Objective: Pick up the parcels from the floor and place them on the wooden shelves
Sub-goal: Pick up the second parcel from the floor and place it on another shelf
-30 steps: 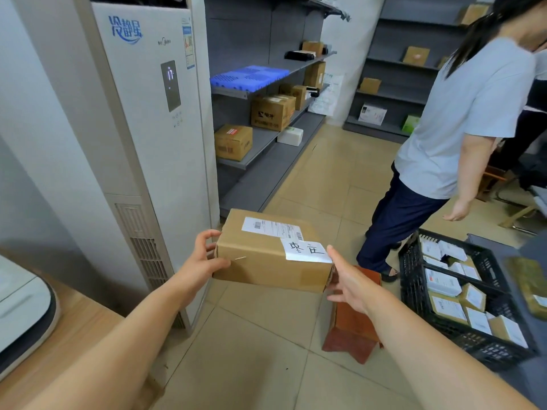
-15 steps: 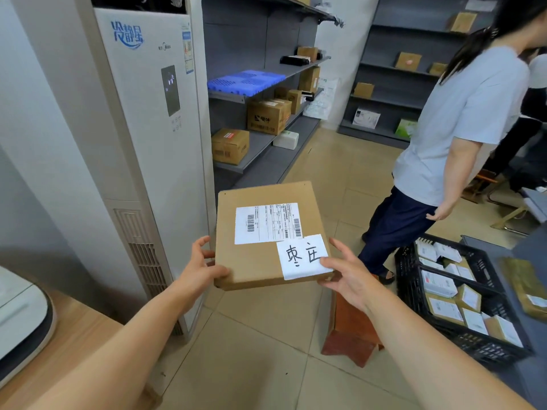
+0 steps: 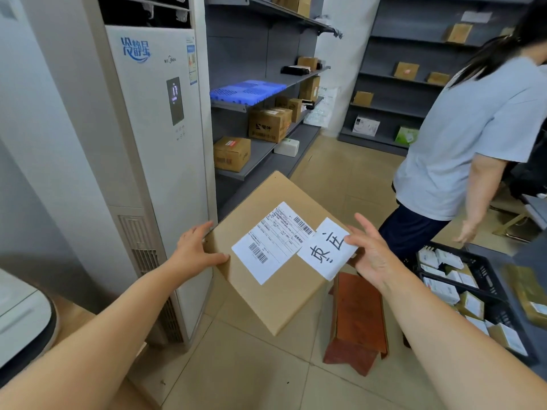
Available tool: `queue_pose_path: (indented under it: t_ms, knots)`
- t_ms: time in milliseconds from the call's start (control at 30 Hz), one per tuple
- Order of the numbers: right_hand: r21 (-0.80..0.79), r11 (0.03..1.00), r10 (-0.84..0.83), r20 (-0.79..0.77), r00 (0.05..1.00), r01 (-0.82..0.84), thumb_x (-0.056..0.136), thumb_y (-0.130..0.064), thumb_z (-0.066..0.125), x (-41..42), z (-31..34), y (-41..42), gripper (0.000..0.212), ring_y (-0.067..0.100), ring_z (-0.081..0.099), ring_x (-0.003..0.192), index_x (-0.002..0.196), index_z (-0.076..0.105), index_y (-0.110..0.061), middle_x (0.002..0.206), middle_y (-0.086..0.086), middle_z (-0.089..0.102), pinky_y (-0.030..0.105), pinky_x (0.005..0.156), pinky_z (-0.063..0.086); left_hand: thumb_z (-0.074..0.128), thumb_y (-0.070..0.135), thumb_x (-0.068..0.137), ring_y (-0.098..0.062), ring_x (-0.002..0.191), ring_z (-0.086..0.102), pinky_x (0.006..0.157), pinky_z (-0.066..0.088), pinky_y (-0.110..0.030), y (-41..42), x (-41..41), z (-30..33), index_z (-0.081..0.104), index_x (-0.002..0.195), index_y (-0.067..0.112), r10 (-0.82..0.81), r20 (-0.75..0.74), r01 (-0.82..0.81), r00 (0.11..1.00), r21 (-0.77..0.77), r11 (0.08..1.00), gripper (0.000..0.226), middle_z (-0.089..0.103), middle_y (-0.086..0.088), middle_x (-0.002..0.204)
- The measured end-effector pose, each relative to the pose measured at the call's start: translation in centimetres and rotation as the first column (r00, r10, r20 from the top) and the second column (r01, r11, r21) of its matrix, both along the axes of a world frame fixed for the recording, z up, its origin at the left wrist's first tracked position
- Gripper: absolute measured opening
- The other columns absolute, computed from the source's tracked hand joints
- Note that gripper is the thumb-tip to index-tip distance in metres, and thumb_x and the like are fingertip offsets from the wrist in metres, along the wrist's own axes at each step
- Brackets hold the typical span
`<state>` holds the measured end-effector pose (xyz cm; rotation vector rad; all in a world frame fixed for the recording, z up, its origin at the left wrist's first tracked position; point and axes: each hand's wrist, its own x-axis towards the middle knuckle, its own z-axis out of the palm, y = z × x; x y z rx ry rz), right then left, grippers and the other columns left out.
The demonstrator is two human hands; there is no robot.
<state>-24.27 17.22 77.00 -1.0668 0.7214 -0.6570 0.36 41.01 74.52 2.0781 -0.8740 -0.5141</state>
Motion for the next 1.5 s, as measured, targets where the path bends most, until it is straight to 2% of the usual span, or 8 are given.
queue_pose_path:
  t_ms: [233, 467, 733, 833, 1000, 1133, 1300, 1500]
  knots:
    - [0.021, 1.0, -0.006, 0.028, 1.0, 0.005, 0.072, 0.008, 0.061, 0.1, 1.0, -1.3, 0.07, 0.031, 0.05, 0.121, 0.131, 0.044, -0.025, 0.139, 0.013, 0.044, 0.046, 0.096, 0.045, 0.075, 0.02, 0.075, -0.019, 0.11, 0.049, 0.079, 0.038, -0.021, 0.9, -0.1, 0.5, 0.041, 0.124, 0.018, -0.107, -0.304, 0.099, 0.947, -0.041, 0.994, 0.06, 0.049, -0.003, 0.117]
    - [0.011, 1.0, -0.024, 0.019, 1.0, 0.024, 0.076, 0.01, 0.055, 0.7, 1.8, -1.3, 0.063, 0.033, 0.051, 0.118, 0.131, 0.045, -0.019, 0.139, 0.019, 0.044, 0.039, 0.08, 0.048, 0.075, 0.048, 0.043, -0.017, 0.106, 0.053, 0.078, 0.042, -0.022, 1.7, -0.7, 0.9, 0.032, 0.126, 0.025, -0.176, -0.442, 0.157, 0.88, -0.078, 0.984, 0.096, 0.05, -0.003, 0.118]
    - [-0.013, 0.995, -0.095, 0.016, 0.995, 0.095, 0.082, 0.004, 0.057, 1.5, 3.1, -1.1, 0.058, 0.021, 0.057, 0.09, 0.135, 0.04, -0.009, 0.104, 0.011, 0.059, 0.038, 0.087, 0.047, 0.086, 0.055, 0.025, -0.027, 0.103, 0.058, 0.083, 0.047, -0.029, 1.6, -0.8, 1.5, 0.037, 0.116, 0.034, -0.177, -0.492, 0.107, 0.852, -0.167, 0.98, 0.105, 0.054, -0.013, 0.115]
    - [-0.03, 0.992, -0.124, 0.012, 0.992, 0.124, 0.081, -0.001, 0.064, 2.2, 3.2, -1.1, 0.064, 0.021, 0.06, 0.094, 0.137, 0.035, -0.008, 0.119, 0.015, 0.057, 0.044, 0.097, 0.046, 0.087, 0.056, 0.022, -0.029, 0.1, 0.059, 0.085, 0.049, -0.032, 1.2, -1.0, 1.8, 0.036, 0.119, 0.031, -0.155, -0.506, 0.069, 0.849, -0.184, 0.98, 0.113, 0.053, -0.014, 0.111]
    - [-0.131, 0.991, -0.039, -0.035, 0.999, 0.034, 0.081, -0.005, 0.066, 3.2, 2.7, -0.1, 0.075, 0.02, 0.06, 0.104, 0.144, 0.025, -0.012, 0.14, 0.011, 0.047, 0.039, 0.088, 0.049, 0.083, 0.038, 0.045, -0.031, 0.103, 0.057, 0.094, 0.047, -0.041, 0.0, -0.8, 1.4, 0.035, 0.128, 0.023, -0.063, -0.523, -0.038, 0.85, -0.181, 0.983, 0.097, 0.052, -0.017, 0.116]
    - [-0.309, 0.949, 0.0, -0.196, 0.981, -0.062, 0.081, -0.009, 0.069, 3.5, 1.2, 1.9, 0.096, 0.01, 0.04, 0.117, 0.149, 0.003, -0.024, 0.141, -0.003, 0.033, 0.027, 0.09, 0.038, 0.083, 0.031, 0.06, -0.031, 0.104, 0.057, 0.097, 0.046, -0.046, -1.3, -0.3, 0.8, 0.035, 0.125, 0.024, 0.017, -0.534, -0.142, 0.845, -0.194, 0.971, 0.081, 0.052, -0.016, 0.12]
    - [-0.527, 0.84, -0.066, -0.337, 0.939, -0.13, 0.067, -0.022, 0.077, 3.8, -1.3, 3.7, 0.106, 0.009, 0.04, 0.125, 0.145, 0.008, -0.04, 0.144, -0.008, 0.033, 0.031, 0.104, 0.037, 0.078, 0.023, 0.07, -0.029, 0.101, 0.058, 0.098, 0.045, -0.046, -3.5, -0.3, 0.8, 0.035, 0.122, 0.024, 0.069, -0.549, -0.229, 0.833, -0.228, 0.946, 0.067, 0.052, -0.014, 0.117]
    - [-0.618, 0.762, -0.097, -0.401, 0.911, -0.191, 0.07, -0.022, 0.077, 4.0, -1.8, 2.2, 0.103, -0.004, 0.024, 0.117, 0.147, 0.009, -0.035, 0.15, -0.009, 0.019, 0.018, 0.097, 0.024, 0.074, 0.03, 0.075, -0.024, 0.102, 0.056, 0.097, 0.044, -0.041, -6.0, -1.0, 0.8, 0.035, 0.124, 0.025, 0.081, -0.515, -0.233, 0.853, -0.237, 0.943, 0.062, 0.052, -0.011, 0.118]
